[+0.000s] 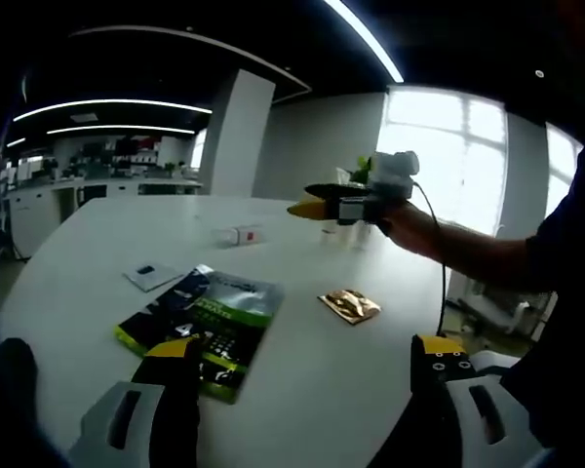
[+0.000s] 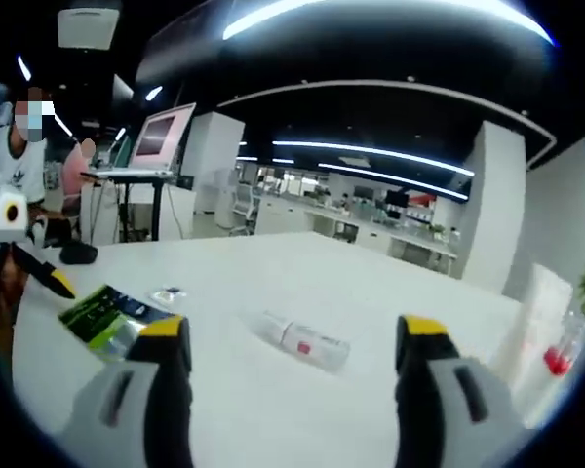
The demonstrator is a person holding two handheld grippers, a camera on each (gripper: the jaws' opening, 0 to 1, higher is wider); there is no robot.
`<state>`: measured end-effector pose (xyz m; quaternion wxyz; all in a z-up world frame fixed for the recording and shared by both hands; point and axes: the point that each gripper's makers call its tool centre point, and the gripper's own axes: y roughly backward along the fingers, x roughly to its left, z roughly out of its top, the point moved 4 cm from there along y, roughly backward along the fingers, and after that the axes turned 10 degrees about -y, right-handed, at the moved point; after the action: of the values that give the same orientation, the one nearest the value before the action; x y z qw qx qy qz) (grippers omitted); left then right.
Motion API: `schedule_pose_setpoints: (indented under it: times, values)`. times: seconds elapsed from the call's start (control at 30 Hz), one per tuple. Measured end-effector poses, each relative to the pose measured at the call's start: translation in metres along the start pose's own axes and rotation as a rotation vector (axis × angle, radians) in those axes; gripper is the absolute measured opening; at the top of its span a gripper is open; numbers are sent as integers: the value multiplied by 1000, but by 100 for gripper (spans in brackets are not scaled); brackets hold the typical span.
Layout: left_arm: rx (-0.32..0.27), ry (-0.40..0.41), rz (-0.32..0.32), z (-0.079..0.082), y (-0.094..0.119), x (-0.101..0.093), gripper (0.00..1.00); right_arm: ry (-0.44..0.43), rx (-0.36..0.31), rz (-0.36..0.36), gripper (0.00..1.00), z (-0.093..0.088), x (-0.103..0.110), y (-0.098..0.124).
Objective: Arrange the skincare products in the storage area until every visible bottle or jar stands upright without overlapping.
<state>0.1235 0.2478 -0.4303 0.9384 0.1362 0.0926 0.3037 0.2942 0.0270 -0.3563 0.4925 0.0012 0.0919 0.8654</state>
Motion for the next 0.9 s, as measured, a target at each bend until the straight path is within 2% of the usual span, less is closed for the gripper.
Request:
schedule_pose_setpoints:
  times: [0.2, 0.57, 0.6, 0.9]
  values:
    - [0, 1, 11, -1, 1, 1, 92, 56, 42, 30, 88, 0, -5, -16]
    - [0, 5, 17, -2, 3, 2, 92, 116, 154, 130, 90, -9, 9, -36]
    - [0, 7, 18, -3, 3, 2, 92, 135, 174, 133, 90, -11, 10, -38]
    - [-8, 13, 27, -5, 6, 5, 92, 201, 219, 156, 90, -11, 14, -52]
